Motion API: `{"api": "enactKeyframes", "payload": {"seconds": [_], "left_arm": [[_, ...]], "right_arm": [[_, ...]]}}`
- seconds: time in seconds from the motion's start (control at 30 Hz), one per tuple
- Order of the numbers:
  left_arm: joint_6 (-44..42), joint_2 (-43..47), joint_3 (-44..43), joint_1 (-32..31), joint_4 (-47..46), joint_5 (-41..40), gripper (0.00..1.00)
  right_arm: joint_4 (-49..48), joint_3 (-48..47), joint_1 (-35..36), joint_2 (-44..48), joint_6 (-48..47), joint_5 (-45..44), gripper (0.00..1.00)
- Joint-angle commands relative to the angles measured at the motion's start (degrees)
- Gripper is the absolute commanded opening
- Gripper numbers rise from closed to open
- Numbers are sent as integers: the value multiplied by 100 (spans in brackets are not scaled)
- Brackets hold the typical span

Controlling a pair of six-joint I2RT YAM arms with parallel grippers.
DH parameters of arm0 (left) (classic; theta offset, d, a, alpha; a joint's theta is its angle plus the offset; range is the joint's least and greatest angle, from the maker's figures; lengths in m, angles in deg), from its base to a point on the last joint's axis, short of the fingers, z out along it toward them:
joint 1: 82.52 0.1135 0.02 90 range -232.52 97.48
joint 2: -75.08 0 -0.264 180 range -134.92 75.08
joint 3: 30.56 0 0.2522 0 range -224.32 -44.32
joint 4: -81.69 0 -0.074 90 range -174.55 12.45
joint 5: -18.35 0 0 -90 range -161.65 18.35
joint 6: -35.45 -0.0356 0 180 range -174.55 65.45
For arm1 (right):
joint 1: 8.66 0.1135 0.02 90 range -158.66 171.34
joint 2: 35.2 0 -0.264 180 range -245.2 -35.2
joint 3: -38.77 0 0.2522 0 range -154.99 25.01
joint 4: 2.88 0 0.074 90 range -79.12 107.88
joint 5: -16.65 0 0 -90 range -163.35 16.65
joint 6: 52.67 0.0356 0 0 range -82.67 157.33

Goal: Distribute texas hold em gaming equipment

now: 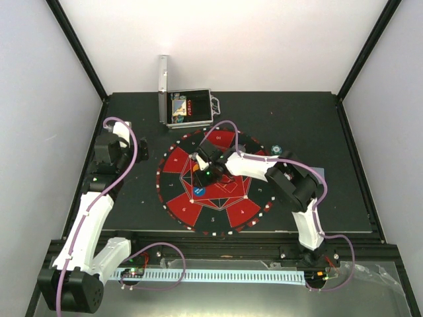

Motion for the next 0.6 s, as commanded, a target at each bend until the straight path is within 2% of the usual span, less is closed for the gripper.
{"api": "enactKeyframes", "payload": {"seconds": [0.0,0.23,0.47,0.57], "left_arm": [[-33,62,-248,-37,-16,-7,99],[-24,54,-254,-32,-6,32,99],[-24,51,-250,-37,-10,43,99],[-18,45,-254,-37,-12,55,99]], "right_arm": [[15,270,38,-74,-33,208,46],[76,328,128,-48,-331,254,46],[646,71,461,-129,-547,-1281,60],[849,-28,619,-204,-667,-1831,63]]}}
